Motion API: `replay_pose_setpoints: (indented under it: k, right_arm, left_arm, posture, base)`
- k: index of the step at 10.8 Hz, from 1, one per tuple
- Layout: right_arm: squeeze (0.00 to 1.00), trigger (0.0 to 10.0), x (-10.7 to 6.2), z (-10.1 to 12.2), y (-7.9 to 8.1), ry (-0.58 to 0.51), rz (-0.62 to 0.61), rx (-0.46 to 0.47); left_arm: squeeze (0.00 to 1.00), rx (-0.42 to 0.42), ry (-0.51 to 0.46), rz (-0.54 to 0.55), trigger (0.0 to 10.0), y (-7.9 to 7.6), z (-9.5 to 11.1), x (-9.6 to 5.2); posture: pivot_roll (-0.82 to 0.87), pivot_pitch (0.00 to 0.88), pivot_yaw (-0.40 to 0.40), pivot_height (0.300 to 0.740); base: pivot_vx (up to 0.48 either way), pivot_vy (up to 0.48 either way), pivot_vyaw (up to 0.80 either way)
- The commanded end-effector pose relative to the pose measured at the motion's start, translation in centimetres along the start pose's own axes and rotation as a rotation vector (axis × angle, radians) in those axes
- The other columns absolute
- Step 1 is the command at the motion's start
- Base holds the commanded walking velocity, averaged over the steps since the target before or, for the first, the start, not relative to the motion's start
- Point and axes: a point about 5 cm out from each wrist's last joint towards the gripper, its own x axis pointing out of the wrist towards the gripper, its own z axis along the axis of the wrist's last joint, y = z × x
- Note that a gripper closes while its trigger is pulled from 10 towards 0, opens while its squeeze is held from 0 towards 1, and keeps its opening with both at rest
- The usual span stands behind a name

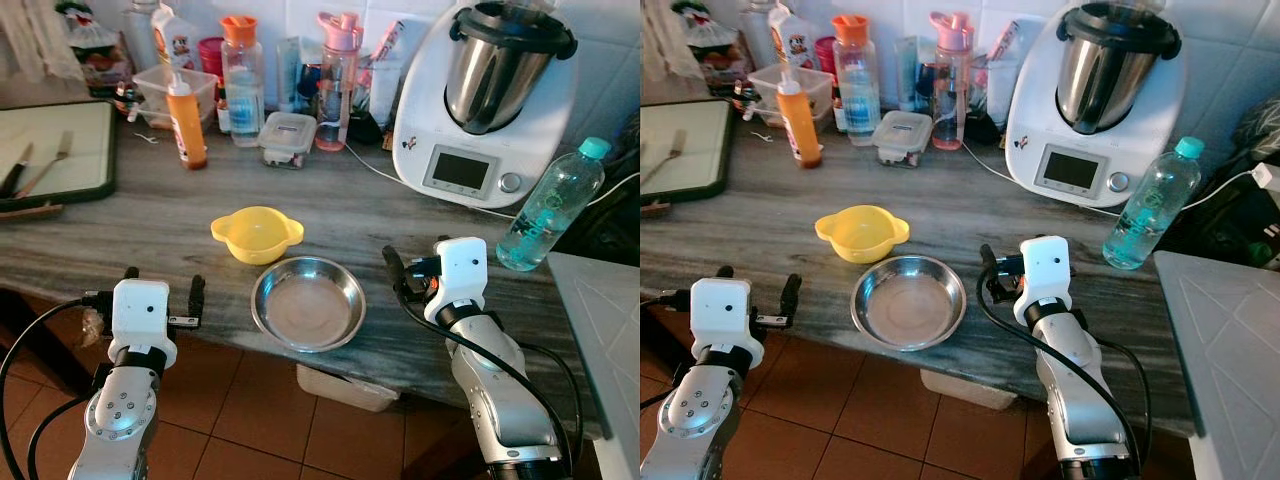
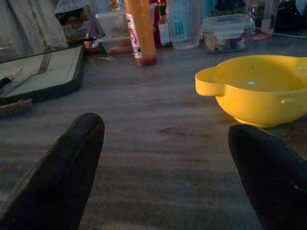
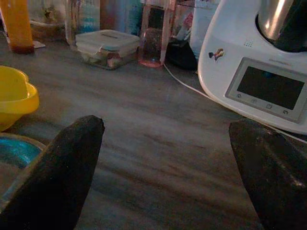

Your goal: Setting the table

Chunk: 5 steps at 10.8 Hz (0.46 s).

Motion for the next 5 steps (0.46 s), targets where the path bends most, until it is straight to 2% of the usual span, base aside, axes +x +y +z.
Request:
replay_pose_setpoints:
  k: [1, 5]
  right_arm:
    - [0.0, 10.0, 0.0, -0.07, -0.23, 0.002, -0.005, 0.001]
    - [0.0, 10.0, 0.04, -0.23, -0.17, 0.006, -0.002, 0.003]
  left_arm:
    - [0.0, 0.006, 0.012, -0.01, 10.0, -0.11, -0.09, 0.11]
    - [0.0, 0.008, 0.023, -0.012, 10.0, 0.0, -0.17, 0.06]
  posture:
    - [0.18, 0.0, -0.057, 0.74]
    - [0.18, 0.0, -0.057, 0.74]
  base:
    - [0.0, 0.0, 0.0]
    - [0.0, 0.0, 0.0]
